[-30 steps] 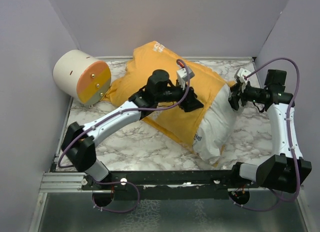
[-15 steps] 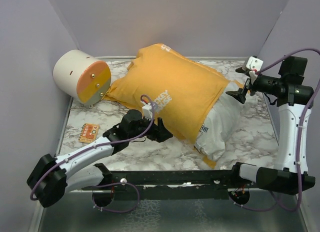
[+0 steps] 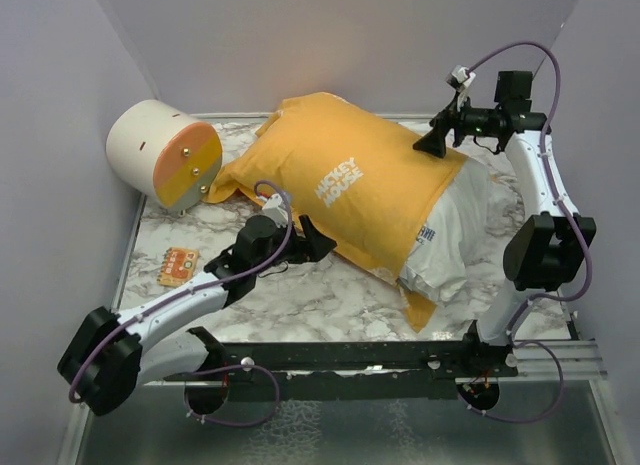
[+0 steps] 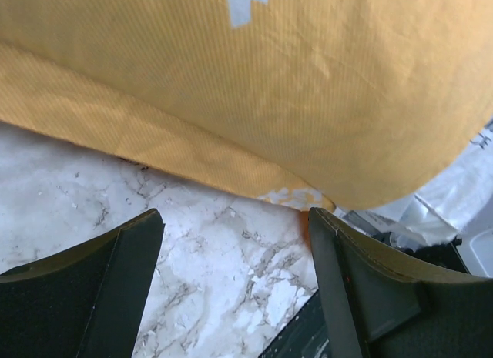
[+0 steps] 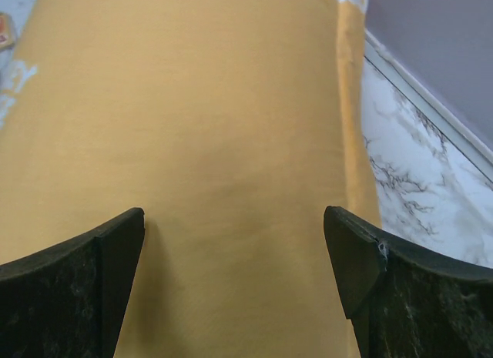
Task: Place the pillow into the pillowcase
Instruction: Stuff the pillow into the pillowcase.
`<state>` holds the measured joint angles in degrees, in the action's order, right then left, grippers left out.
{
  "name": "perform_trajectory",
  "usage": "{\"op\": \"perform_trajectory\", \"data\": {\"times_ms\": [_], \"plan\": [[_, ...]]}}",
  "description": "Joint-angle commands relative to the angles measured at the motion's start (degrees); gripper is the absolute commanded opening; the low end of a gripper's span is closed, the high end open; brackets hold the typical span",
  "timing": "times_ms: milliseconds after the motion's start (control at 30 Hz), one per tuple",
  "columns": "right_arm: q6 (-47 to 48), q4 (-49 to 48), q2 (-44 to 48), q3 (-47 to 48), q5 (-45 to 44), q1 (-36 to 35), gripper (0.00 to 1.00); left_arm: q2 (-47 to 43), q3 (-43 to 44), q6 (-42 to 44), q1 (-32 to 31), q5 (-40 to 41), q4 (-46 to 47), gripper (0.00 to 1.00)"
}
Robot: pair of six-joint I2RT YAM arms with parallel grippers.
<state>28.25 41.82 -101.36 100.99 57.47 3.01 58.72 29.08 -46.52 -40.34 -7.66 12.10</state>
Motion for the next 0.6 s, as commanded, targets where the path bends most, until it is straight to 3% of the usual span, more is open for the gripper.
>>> {"op": "perform_trajectory", "data": {"times_ms": [0, 100, 200, 300, 367, 567], "plan": [[-3.7, -2.4, -3.9, 2.9, -7.8, 0.2, 0.98, 8.2, 3.0, -2.5, 0.8, -0.9, 11.2, 0.79], [-1.2, -0.7, -3.5, -0.8, -7.9, 0.3, 0.93, 15.5, 6.3, -2.3, 2.2, -2.6, 14.0, 0.79], [2.3, 2.2, 0.4, -8.0, -7.9, 0.8, 0.79, 23.0, 11.7, -0.5, 3.7, -4.1, 13.9, 0.78], [4.6, 2.8, 8.7, -18.1, -6.3, 2.9, 0.51, 27.6, 18.9, 3.4, 4.1, -5.6, 11.0, 0.77], [6.9, 4.3, 14.9, -24.8, -7.4, 3.6, 0.38, 30.1, 23.6, 5.5, 4.1, -7.4, 9.3, 0.77], [16.5, 14.4, 30.2, -35.6, -6.8, 3.6, 0.28, 39.6, 41.4, 11.1, 3.4, -12.8, 1.5, 0.76]]}}
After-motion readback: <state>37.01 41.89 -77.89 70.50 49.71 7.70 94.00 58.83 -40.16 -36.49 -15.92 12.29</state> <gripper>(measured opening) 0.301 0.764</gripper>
